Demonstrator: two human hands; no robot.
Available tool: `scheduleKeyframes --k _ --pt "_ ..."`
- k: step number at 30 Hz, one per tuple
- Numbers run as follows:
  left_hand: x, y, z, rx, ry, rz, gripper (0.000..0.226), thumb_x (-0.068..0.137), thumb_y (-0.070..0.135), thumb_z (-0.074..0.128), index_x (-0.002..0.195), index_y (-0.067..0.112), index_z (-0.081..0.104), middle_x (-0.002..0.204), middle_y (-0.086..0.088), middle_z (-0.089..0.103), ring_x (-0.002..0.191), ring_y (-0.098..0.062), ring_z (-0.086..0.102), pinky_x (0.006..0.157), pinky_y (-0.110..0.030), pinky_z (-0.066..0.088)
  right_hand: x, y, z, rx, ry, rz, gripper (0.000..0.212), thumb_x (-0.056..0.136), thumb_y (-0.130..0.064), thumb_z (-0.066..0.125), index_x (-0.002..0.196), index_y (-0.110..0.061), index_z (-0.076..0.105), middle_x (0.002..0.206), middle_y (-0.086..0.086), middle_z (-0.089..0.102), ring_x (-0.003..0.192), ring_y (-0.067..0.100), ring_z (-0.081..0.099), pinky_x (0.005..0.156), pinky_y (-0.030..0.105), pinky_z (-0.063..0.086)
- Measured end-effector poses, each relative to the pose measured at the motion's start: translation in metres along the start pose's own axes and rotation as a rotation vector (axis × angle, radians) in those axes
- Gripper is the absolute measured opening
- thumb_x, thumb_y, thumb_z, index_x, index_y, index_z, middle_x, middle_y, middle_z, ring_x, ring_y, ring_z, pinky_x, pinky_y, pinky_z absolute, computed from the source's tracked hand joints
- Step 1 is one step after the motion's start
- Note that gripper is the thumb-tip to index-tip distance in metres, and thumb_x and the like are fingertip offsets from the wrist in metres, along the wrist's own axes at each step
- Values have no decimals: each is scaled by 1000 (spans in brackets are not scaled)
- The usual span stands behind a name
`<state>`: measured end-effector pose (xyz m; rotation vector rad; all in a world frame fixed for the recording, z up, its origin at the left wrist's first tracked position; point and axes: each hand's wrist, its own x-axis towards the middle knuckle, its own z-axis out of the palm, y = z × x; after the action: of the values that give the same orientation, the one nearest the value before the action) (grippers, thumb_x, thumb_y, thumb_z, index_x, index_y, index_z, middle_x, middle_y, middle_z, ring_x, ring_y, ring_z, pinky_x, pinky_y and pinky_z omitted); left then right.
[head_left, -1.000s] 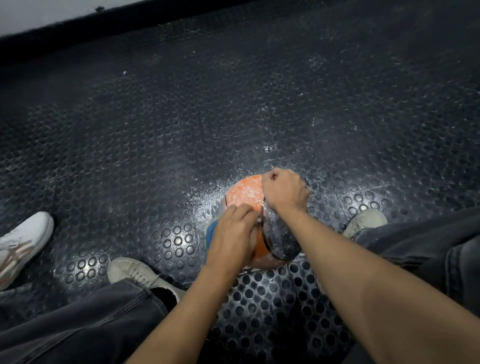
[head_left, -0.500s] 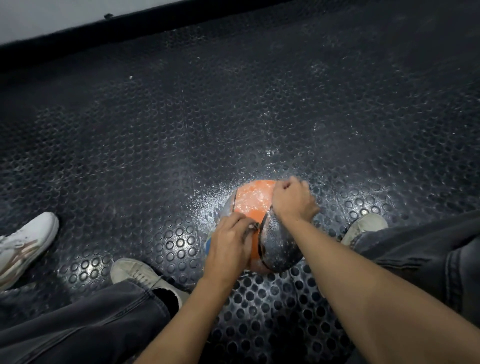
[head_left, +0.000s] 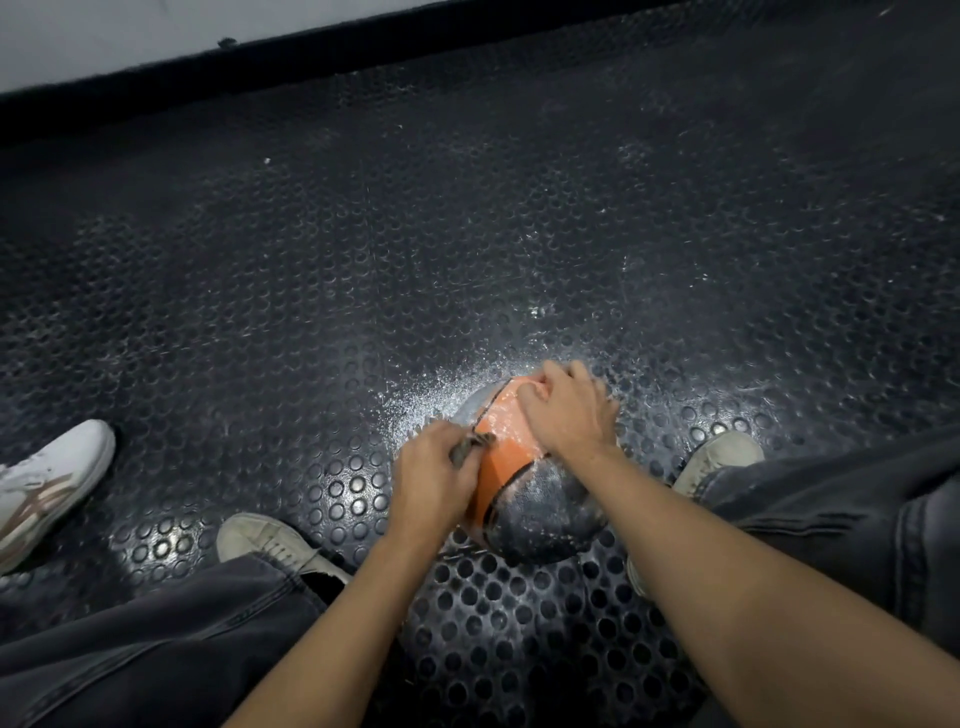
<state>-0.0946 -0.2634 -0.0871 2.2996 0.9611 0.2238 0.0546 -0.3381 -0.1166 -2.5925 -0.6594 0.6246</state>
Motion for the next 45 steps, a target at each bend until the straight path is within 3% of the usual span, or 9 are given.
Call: scheduleKeyframes --k 4,8,13,18,21,26,34,39,45 --pt "-17 1 6 10 -45 198 11 87 12 68 96 10 74 89 12 60 71 9 49 68 -1 41 -7 8 2 49 55 -5 29 100 -42 40 121 -27 54 123 -3 52 110 16 49 102 42 35" --pt "8 6 7 25 39 15 11 90 10 64 89 5 73 89 -1 65 65 5 43 69 2 34 -20 5 10 53 104 40 25 99 -45 37 111 -26 49 104 -7 56 96 14 51 97 43 40" --pt "-13 7 3 48 -114 227 12 87 13 67 97 15 75 93 11 63 74 3 53 71 1 38 -20 6 10 41 83 88 29 98 -46 35 110 -22 45 110 -2 50 104 19 46 96 45 38" --pt "13 4 4 65 27 34 12 91 11 62 94 9 74 90 6 60 69 -1 46 70 -7 41 -11 0 5 10 28 77 30 95 -47 40 111 -22 46 113 -2 45 106 20 43 97 46 37" --pt "-1 2 0 56 -5 130 12 88 11 67 96 9 75 91 6 62 71 -1 50 71 0 39 -9 -1 6 72 75 63 22 94 -42 45 105 -23 46 114 0 49 101 17 46 97 43 38" --pt "4 -5 -2 49 -44 136 13 89 13 66 97 12 75 96 4 67 78 -6 55 72 -6 40 -11 3 7 110 18 -13 33 100 -40 43 130 -31 54 129 -6 57 105 13 52 104 40 32" --pt "-14 -2 -4 57 -116 236 12 87 11 67 96 12 75 96 6 64 79 -6 58 76 -12 50 -13 4 8 131 41 18 16 99 -41 43 99 -29 54 105 -7 56 96 15 52 103 44 40" --pt "21 -1 0 81 1 -3 15 92 16 61 101 14 73 99 5 64 75 -3 49 63 -2 37 -15 -1 11 128 41 1 14 98 -41 44 99 -30 53 108 -8 55 101 14 50 107 46 36" --pt "-13 -7 -6 52 -120 200 13 88 13 67 99 14 74 96 10 62 76 -1 56 71 -5 46 -11 1 8 126 10 -15 16 98 -40 44 99 -28 55 104 -8 56 96 14 52 102 45 42"
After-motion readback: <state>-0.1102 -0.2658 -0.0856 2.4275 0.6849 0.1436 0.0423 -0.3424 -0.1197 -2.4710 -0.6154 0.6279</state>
